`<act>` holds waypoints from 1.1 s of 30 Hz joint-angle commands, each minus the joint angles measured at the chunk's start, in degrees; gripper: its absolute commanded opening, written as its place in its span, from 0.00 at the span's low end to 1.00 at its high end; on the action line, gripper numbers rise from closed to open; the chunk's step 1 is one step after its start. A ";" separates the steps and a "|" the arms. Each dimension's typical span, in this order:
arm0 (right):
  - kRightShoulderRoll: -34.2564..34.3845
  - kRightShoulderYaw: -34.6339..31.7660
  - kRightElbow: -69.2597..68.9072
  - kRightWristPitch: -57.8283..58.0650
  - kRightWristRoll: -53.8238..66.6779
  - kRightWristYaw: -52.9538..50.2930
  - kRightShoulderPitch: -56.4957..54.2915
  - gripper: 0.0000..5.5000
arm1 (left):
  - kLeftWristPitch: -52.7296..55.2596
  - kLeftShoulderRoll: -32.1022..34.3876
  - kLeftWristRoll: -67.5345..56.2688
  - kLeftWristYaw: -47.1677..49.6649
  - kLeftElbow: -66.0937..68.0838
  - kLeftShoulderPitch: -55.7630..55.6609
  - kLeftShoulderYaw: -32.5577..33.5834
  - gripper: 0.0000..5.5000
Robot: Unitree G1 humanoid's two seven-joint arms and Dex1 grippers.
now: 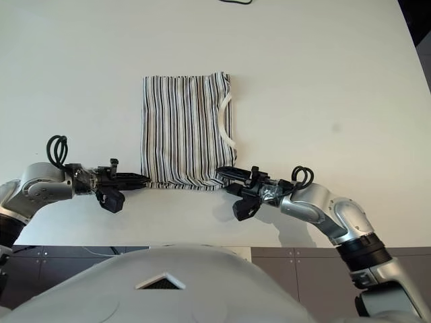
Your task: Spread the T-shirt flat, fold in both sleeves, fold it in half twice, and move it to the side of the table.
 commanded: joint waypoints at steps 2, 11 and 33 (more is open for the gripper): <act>-2.13 1.86 3.15 0.94 -0.72 4.64 0.58 0.40 | -1.03 -0.71 2.74 0.95 3.48 -1.10 -0.77 0.02; -1.62 2.58 2.12 2.76 3.85 9.25 -1.15 0.06 | -3.58 -1.22 3.45 2.31 5.62 -2.24 -1.15 0.02; -19.92 -30.67 -40.15 52.31 79.14 38.83 8.65 0.02 | 41.08 20.97 -61.56 -15.10 -41.21 22.93 19.00 0.02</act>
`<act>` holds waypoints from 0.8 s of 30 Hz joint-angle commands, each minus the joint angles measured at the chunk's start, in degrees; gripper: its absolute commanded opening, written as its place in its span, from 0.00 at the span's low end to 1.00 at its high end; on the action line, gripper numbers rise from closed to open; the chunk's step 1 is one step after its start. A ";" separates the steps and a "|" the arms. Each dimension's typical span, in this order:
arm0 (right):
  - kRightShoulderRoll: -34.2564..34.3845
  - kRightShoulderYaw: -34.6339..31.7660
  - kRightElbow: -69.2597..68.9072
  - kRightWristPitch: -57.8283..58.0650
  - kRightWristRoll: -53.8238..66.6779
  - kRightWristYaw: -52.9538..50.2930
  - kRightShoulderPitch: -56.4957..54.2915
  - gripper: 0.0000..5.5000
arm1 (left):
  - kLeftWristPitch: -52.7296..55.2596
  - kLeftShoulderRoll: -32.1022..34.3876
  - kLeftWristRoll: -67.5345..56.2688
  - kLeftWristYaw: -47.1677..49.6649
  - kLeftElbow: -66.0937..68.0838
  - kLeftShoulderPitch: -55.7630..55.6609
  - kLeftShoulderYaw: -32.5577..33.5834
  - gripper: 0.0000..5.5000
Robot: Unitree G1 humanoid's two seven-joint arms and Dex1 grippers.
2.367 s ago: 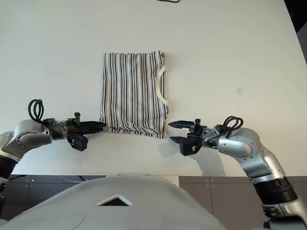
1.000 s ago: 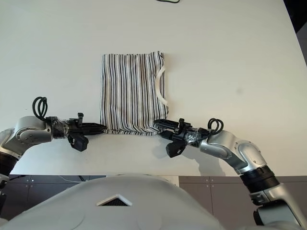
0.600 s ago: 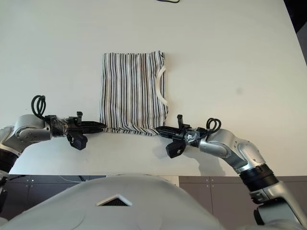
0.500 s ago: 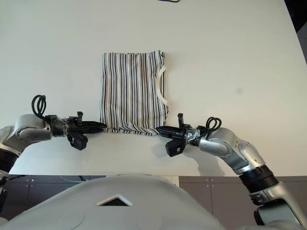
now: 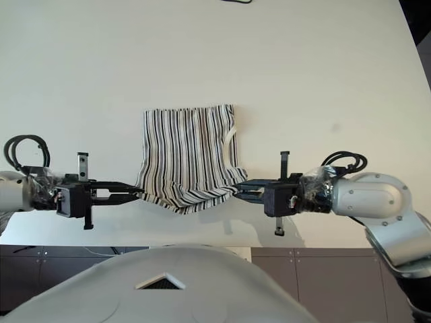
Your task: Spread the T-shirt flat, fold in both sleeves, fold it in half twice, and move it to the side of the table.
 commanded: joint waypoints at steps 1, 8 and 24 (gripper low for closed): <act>-2.31 -7.87 -4.19 10.32 13.62 -1.19 -7.14 0.02 | 7.30 -0.36 -8.55 -1.37 -2.31 1.36 8.65 0.02; 9.91 10.91 15.38 20.48 5.35 -0.87 -31.10 0.02 | 18.96 -13.30 -3.29 0.01 8.79 -15.05 4.59 0.02; 32.72 23.26 69.59 6.24 -18.60 7.74 -51.89 0.02 | 26.89 -33.49 21.84 1.83 38.59 -35.60 -6.65 0.02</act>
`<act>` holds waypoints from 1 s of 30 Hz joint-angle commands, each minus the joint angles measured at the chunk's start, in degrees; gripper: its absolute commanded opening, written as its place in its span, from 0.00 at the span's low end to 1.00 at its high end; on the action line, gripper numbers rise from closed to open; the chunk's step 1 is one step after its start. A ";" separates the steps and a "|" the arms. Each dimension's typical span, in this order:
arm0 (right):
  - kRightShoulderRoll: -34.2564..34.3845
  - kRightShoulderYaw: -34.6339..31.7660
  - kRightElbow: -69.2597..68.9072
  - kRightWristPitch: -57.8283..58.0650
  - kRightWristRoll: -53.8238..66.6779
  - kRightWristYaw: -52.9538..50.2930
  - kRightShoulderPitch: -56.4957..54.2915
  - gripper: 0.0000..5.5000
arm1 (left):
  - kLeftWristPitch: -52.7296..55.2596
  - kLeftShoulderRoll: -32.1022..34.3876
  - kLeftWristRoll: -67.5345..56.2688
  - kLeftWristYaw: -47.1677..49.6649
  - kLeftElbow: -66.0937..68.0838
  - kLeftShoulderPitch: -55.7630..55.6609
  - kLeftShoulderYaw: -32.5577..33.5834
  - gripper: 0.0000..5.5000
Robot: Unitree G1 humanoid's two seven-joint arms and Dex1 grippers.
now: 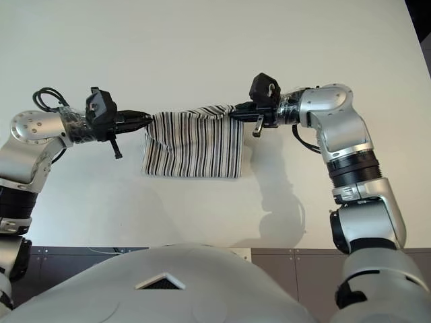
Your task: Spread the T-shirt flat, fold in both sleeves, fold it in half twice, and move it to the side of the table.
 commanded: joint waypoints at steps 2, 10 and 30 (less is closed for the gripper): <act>5.02 3.07 9.65 -5.78 -7.50 -1.11 -2.30 0.02 | -2.73 -4.04 9.40 2.81 10.15 -2.05 -3.17 0.02; 7.84 -2.35 14.71 -11.45 -9.24 -7.13 -2.06 0.22 | -5.50 -9.21 9.35 5.39 10.62 0.03 0.93 0.02; 12.58 -5.31 -5.54 -14.09 -10.25 -13.71 1.19 0.23 | 8.10 -15.72 9.87 12.12 13.80 -3.64 6.70 0.02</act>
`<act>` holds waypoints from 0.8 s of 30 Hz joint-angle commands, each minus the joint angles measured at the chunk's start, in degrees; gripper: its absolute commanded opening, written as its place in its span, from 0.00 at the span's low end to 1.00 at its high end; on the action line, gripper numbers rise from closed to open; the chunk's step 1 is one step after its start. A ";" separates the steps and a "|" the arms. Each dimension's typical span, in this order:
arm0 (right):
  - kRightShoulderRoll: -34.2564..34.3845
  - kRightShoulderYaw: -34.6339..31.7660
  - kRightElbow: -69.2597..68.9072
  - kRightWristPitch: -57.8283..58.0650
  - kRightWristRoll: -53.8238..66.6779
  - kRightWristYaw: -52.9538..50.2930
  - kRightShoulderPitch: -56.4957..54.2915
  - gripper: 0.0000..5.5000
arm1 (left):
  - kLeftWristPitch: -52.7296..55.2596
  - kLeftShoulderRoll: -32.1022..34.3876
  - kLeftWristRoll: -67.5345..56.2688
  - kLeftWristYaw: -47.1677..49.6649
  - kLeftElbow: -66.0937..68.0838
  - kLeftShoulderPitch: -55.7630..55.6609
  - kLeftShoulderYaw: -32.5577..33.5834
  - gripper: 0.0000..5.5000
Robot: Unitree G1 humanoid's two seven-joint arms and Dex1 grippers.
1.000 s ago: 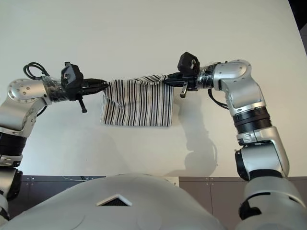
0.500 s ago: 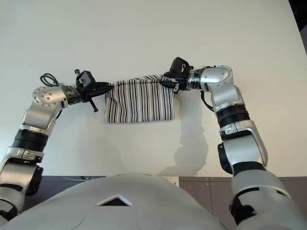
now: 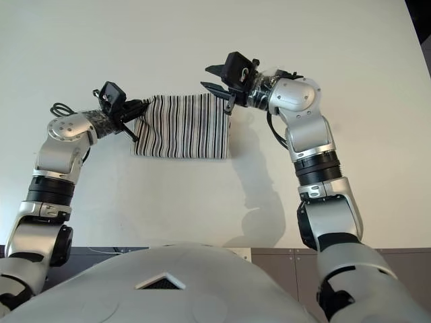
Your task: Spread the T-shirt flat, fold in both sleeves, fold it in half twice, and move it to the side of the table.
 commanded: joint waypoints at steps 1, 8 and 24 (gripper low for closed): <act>0.76 1.37 0.62 -1.05 -0.99 1.05 -0.10 0.24 | 8.84 -0.68 -3.42 -3.31 -1.62 -0.49 0.67 0.07; -1.67 1.33 -2.86 -1.10 -0.33 3.34 3.69 0.24 | 29.69 0.29 -12.07 -5.91 -10.44 -0.73 3.06 0.25; -1.50 0.34 1.21 -3.61 3.45 10.95 1.87 0.24 | -6.15 7.81 15.46 0.95 0.56 -0.92 -10.66 0.34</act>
